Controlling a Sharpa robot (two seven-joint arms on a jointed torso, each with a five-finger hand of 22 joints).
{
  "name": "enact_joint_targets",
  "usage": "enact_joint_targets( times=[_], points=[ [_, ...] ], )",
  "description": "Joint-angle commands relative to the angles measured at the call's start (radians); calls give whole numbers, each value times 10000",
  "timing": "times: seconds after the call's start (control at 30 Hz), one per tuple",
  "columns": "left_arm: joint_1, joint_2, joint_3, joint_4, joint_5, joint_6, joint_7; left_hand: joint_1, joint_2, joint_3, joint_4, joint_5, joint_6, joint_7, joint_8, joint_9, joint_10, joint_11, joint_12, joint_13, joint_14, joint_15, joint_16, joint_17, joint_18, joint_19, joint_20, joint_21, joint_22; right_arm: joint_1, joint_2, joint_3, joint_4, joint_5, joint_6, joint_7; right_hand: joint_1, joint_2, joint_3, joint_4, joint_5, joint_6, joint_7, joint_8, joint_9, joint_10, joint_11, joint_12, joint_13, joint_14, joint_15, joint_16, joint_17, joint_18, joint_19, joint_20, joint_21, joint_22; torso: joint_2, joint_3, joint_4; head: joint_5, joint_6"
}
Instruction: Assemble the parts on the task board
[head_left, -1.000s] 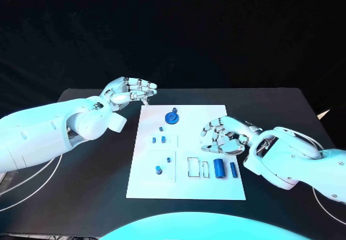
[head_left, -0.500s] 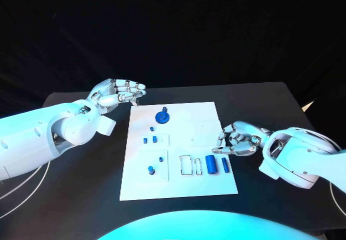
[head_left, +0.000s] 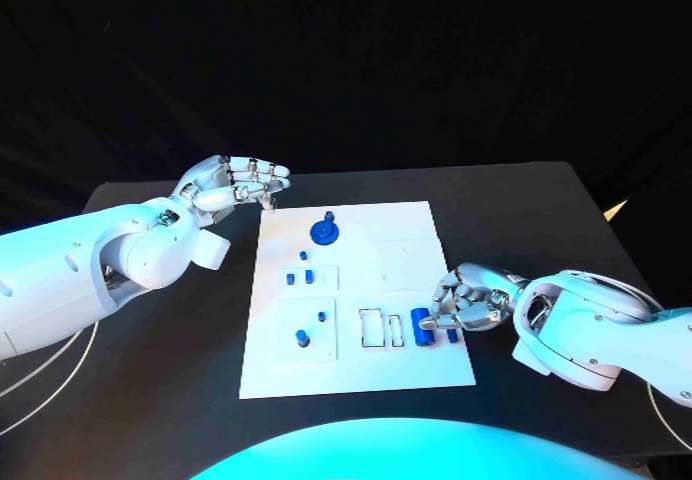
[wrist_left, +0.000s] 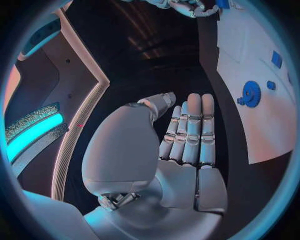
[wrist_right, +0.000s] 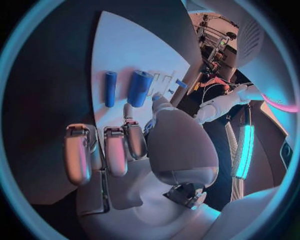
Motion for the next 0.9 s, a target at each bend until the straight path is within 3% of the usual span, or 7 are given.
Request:
enact_joint_targets(
  times=[0.03, 0.4, 0.63, 0.83, 0.9],
  points=[
    [3, 5, 6, 24, 37, 172, 98, -46, 33, -27, -19, 42, -91, 117, 61, -10, -55, 0, 50, 9, -57, -12, -28, -9, 64, -19, 40, -64, -13, -50, 77, -2, -37, -407, 255, -326, -8, 108, -90, -3, -52, 109, 2, 36, -22, 49, -25, 54, 736, 710, -48, 50, 907, -109, 770, -101, 38, 2384, -2, 10, 4, 30, -22],
    [3, 3, 6, 2, 46, 216, 58, -79, 49, -31, 7, 45, -98, 120, 68, -12, -69, 2, 66, 7, -55, -7, -25, -9, 63, -19, 45, -77, -22, -174, 350, -5, -192, -593, 786, -706, -278, 283, -659, 10, -241, 364, -70, 90, -141, 70, -87, 16, 762, 719, -95, 77, 982, -122, 786, -136, 113, 2401, -4, 14, -13, 51, -56],
    [4, 9, 6, -4, 48, 244, 37, -96, 57, -32, 20, 47, -102, 121, 71, -13, -77, 4, 73, 6, -54, -5, -24, -10, 63, -19, 47, -84, -27, -315, 699, -5, -358, -660, 799, -940, -619, 433, -1153, 15, -578, 500, -110, 121, -209, 107, -120, 9, 812, 730, -123, 99, 1044, -129, 795, -161, 156, 2410, 1, 15, -4, 48, -80],
    [4, 4, 6, -4, 49, 250, 22, -96, 57, -32, 20, 47, -102, 121, 71, -13, -77, 4, 73, 6, -54, -5, -24, -10, 63, -19, 47, -84, -27, -368, 852, -5, -560, -730, 725, -1120, -259, 620, -1232, -24, -384, 629, -159, 179, -226, 146, -164, 15, 854, 742, -157, 121, 1105, -140, 810, -189, 217, 2425, -5, 8, 9, 20, -85],
    [4, -2, 6, -4, 49, 247, 16, -96, 57, -32, 20, 47, -102, 121, 71, -13, -77, 4, 73, 6, -54, -5, -24, -10, 63, -19, 47, -84, -27, -379, 869, -4, -586, -743, 677, -1173, 116, 751, -1261, -44, -32, 669, -179, 182, -250, 171, -183, 18, 883, 749, -176, 134, 1141, -143, 813, -208, 232, 2428, -6, 10, -1, 23, -92]
  ],
)
